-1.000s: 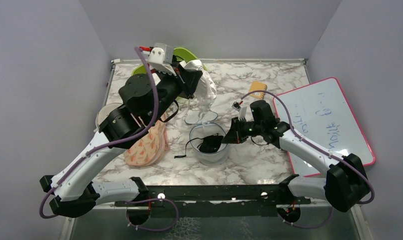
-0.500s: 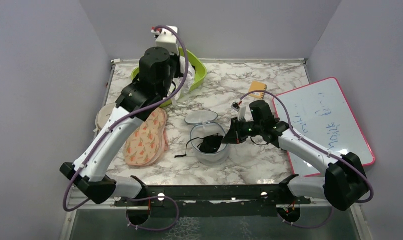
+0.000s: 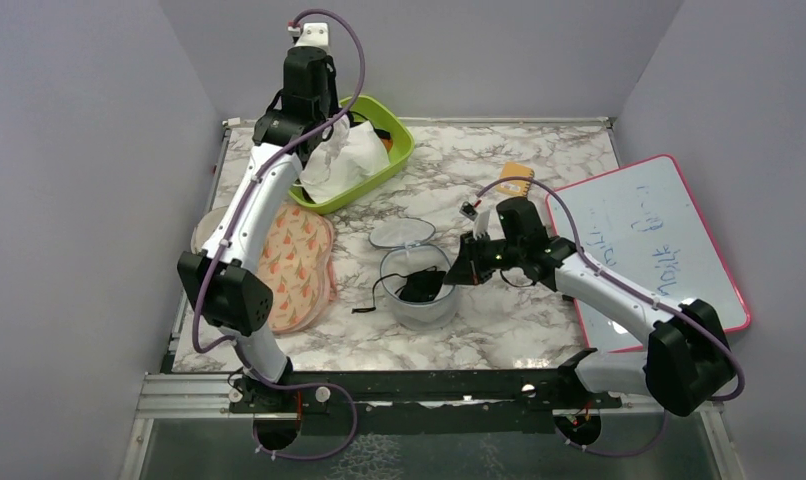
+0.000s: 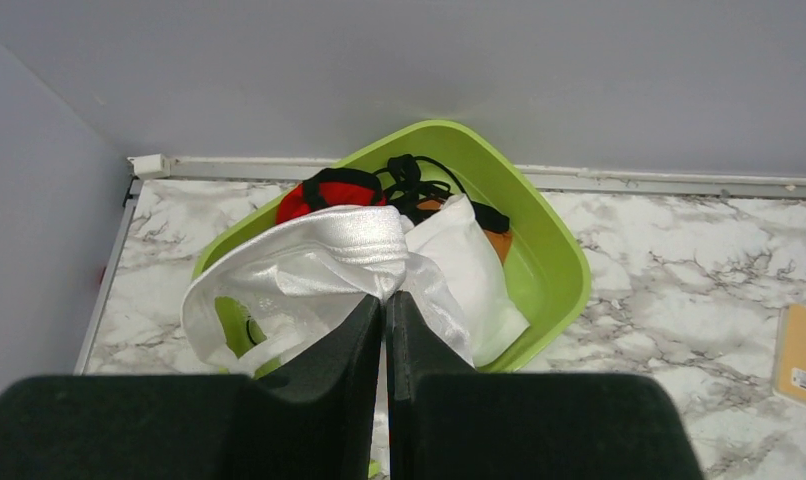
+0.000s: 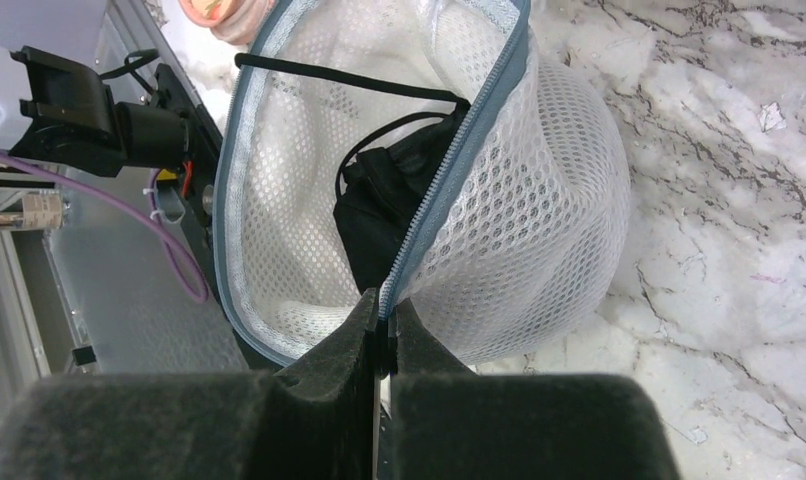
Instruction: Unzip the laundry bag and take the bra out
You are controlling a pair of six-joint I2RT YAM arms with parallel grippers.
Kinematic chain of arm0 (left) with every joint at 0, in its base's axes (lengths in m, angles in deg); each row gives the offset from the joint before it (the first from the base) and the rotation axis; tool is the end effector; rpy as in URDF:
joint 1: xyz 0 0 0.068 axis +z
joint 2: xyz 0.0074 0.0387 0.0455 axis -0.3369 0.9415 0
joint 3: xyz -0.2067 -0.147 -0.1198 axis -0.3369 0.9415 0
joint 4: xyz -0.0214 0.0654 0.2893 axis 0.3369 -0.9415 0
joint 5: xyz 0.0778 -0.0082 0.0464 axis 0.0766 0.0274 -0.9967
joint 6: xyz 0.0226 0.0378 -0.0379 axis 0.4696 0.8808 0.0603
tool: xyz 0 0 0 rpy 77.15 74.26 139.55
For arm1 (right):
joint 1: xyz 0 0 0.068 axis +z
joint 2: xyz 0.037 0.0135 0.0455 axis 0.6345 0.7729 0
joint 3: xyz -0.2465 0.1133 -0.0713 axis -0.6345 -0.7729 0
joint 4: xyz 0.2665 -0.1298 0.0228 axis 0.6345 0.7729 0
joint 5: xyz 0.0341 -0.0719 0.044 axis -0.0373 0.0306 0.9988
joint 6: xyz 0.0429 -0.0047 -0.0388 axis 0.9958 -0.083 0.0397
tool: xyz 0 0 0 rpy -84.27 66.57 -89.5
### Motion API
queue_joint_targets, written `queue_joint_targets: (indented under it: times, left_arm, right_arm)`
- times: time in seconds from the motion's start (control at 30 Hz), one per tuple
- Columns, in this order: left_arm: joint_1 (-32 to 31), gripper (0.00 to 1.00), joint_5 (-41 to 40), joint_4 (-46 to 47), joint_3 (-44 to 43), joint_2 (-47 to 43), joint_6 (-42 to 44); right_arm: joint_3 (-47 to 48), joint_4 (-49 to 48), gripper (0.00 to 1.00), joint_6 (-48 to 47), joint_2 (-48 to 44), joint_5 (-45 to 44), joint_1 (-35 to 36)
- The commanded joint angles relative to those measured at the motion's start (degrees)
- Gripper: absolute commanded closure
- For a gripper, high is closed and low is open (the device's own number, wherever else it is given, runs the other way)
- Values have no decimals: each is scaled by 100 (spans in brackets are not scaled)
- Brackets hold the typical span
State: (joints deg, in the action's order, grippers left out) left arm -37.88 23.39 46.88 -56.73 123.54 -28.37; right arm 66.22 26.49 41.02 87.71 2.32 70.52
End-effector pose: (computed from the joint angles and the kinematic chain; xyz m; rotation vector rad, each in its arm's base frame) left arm 0.4138 -0.1218 0.4655 -0.0964 1.8204 -0.0450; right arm 0.2358 0.1715 0.2123 -0.5881 2.4006 1.1690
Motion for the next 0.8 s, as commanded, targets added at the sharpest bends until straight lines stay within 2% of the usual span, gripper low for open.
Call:
queue_joint_targets:
  times: [0.0, 0.17, 0.37, 0.53, 0.77]
  left_arm:
    - [167, 100, 224, 187, -194, 360, -206]
    - [300, 100, 293, 256, -283, 1023, -388]
    - [281, 100, 539, 230, -1202, 2225, -152]
    - [262, 100, 789, 230, -1858, 3030, -278]
    - [264, 100, 1190, 233, -1928, 3622, -665]
  right_arm:
    - [280, 126, 99, -252, 93, -66, 24]
    - [306, 69, 99, -283, 193, -24, 19]
    - [303, -19, 99, -334, 358, -24, 23]
    - [362, 27, 99, -418, 527, -27, 23]
    - [346, -109, 99, -388, 727, 56, 23]
